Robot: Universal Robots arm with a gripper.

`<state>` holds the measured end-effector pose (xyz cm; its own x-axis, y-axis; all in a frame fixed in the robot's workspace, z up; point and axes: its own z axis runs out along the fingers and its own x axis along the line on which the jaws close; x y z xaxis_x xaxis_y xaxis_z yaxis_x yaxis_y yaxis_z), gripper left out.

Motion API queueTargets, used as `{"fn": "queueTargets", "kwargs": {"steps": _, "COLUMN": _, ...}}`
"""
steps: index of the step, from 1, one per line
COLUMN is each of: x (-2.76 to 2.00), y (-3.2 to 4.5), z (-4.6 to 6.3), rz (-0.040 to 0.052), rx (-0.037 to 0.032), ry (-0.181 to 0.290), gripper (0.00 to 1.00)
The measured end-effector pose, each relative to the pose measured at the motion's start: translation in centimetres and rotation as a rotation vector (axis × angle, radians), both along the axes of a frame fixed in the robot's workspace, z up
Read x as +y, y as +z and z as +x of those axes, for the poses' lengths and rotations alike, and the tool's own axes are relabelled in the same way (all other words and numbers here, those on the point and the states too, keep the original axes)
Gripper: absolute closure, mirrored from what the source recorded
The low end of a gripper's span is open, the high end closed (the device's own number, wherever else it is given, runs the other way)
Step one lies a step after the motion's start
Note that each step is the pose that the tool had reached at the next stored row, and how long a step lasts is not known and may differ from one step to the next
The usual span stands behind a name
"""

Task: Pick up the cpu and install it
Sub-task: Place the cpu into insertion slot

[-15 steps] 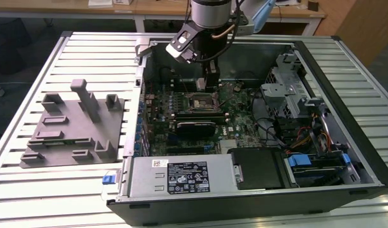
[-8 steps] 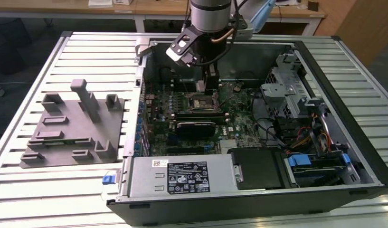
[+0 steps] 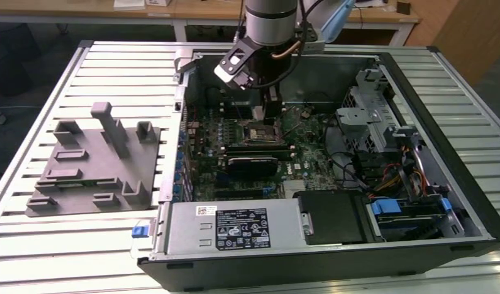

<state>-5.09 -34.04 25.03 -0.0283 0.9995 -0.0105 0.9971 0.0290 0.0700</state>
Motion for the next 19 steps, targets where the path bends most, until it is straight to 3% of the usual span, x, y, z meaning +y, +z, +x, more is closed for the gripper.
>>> {"fn": "queueTargets", "kwargs": {"steps": 5, "x": 0.0, "y": -0.76, "z": 0.0, "rz": 0.0, "rx": 0.0, "ry": 0.0, "gripper": 0.46}}
{"fn": "queueTargets", "kwargs": {"steps": 19, "x": 0.01, "y": -1.99, "z": 0.0, "rz": -0.0002, "rx": 0.0001, "ry": 0.0, "gripper": 0.46}}
